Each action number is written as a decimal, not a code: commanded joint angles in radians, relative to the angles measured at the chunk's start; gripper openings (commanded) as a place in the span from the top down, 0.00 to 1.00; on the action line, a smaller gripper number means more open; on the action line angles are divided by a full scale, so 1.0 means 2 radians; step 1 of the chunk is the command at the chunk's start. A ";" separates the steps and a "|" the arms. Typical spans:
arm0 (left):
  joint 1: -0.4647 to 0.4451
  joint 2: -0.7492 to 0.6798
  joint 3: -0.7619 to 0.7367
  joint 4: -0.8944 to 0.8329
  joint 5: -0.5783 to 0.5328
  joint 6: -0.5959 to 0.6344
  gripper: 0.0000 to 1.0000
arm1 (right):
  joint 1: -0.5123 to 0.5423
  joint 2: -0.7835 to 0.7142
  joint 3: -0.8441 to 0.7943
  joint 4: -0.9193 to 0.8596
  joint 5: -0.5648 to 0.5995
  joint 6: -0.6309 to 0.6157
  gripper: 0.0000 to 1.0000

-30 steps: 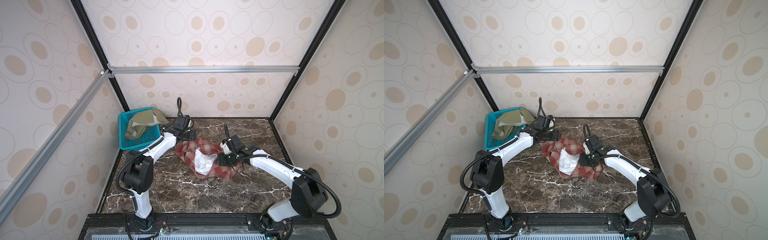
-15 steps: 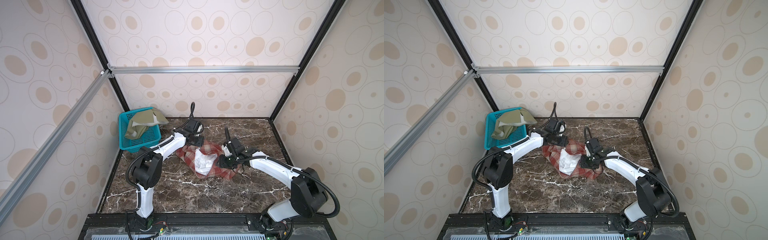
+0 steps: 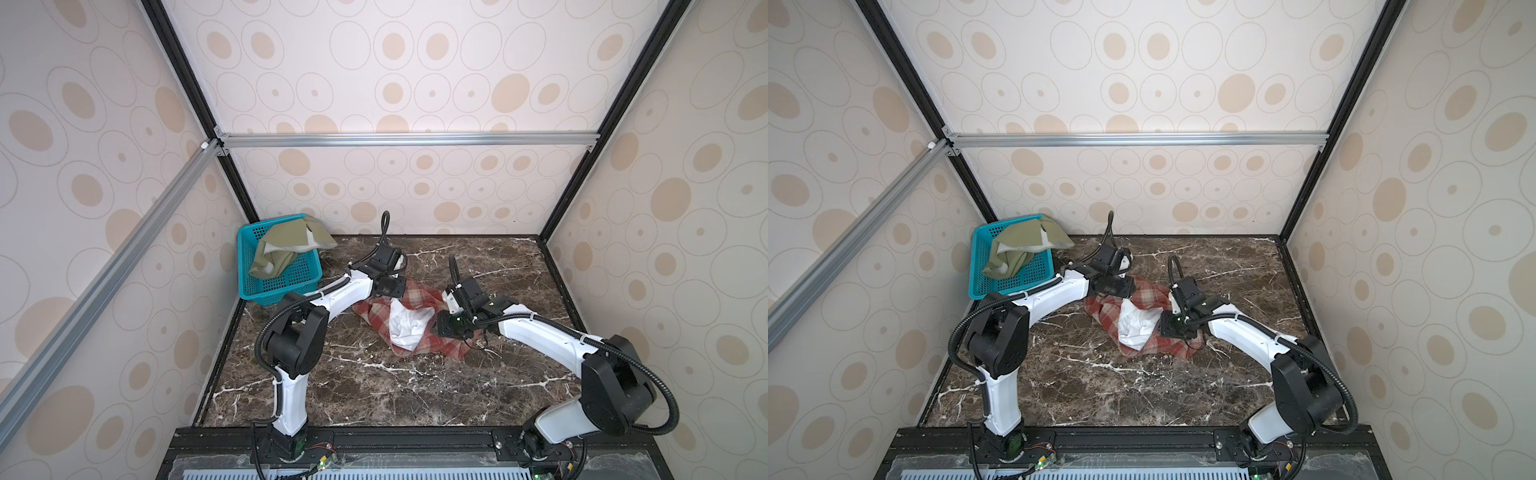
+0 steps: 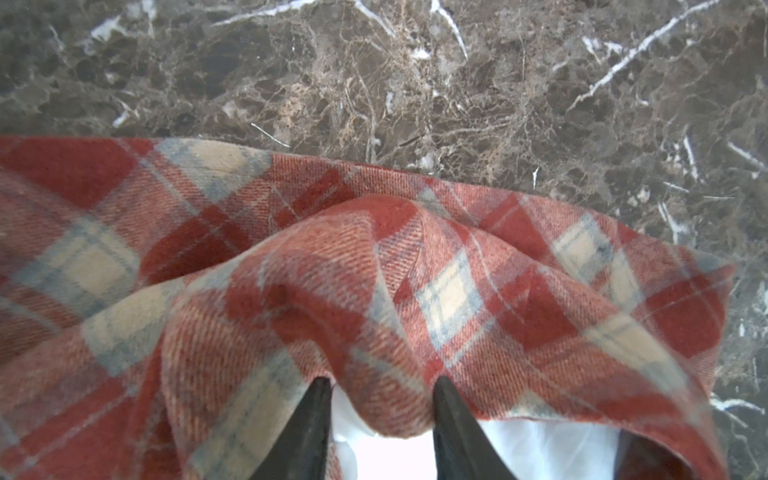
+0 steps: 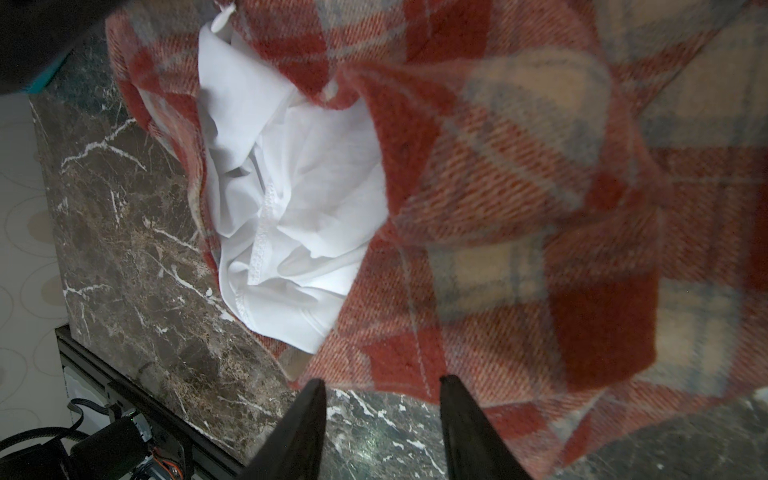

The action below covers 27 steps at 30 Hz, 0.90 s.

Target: Fold and stack the skirts

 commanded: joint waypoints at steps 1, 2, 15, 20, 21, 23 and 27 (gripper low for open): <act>0.001 0.017 0.025 -0.001 -0.016 0.003 0.66 | 0.016 0.007 0.004 -0.012 0.007 -0.005 0.53; 0.001 0.016 0.024 -0.006 -0.022 0.006 0.66 | 0.016 0.009 0.004 -0.009 0.003 -0.003 0.53; 0.002 -0.075 -0.070 -0.012 -0.032 0.007 0.40 | 0.017 0.028 0.010 0.004 -0.023 -0.003 0.53; 0.002 -0.065 -0.083 0.003 -0.039 0.004 0.49 | 0.018 0.028 0.004 0.013 -0.033 0.004 0.53; 0.002 -0.061 -0.082 0.008 -0.038 0.006 0.51 | 0.018 0.026 0.004 0.012 -0.032 0.003 0.53; 0.002 -0.053 -0.080 0.017 -0.031 0.008 0.53 | 0.018 0.024 0.004 0.008 -0.027 0.002 0.53; 0.002 -0.035 -0.075 0.017 -0.032 0.013 0.53 | 0.018 0.021 0.002 0.006 -0.024 0.003 0.53</act>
